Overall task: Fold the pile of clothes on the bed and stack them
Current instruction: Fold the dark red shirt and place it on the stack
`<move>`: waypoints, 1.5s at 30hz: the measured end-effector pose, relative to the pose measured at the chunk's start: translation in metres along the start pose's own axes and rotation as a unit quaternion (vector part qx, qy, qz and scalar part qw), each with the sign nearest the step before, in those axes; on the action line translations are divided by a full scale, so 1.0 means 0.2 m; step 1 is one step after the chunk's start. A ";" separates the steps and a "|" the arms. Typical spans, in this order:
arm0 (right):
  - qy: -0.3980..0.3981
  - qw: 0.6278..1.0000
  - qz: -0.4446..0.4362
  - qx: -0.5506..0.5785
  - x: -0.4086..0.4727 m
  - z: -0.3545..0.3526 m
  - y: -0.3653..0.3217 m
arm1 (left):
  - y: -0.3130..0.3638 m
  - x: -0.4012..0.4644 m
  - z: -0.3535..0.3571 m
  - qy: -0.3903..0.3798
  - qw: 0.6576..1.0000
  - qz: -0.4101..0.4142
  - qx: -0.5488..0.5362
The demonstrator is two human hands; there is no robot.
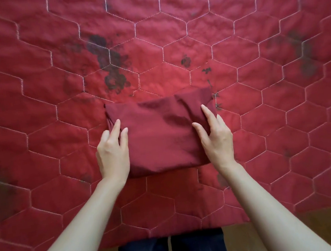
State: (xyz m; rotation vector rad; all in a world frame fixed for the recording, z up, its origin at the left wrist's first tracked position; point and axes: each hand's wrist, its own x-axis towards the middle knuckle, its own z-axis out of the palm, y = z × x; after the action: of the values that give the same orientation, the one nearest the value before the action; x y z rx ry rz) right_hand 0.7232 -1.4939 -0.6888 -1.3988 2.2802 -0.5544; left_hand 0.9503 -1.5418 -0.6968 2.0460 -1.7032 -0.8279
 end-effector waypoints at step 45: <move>0.266 0.935 0.236 0.001 -0.89 -2.29 2.69 | 2.45 -1.92 1.79 -0.233 0.937 0.256 -0.044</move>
State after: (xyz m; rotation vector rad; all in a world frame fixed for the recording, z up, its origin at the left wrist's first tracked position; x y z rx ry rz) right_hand 0.1570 -1.0533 -0.5653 -0.6907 2.9036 -0.8428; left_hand 0.3077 -1.2399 -0.5936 1.2995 -2.2541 -1.2305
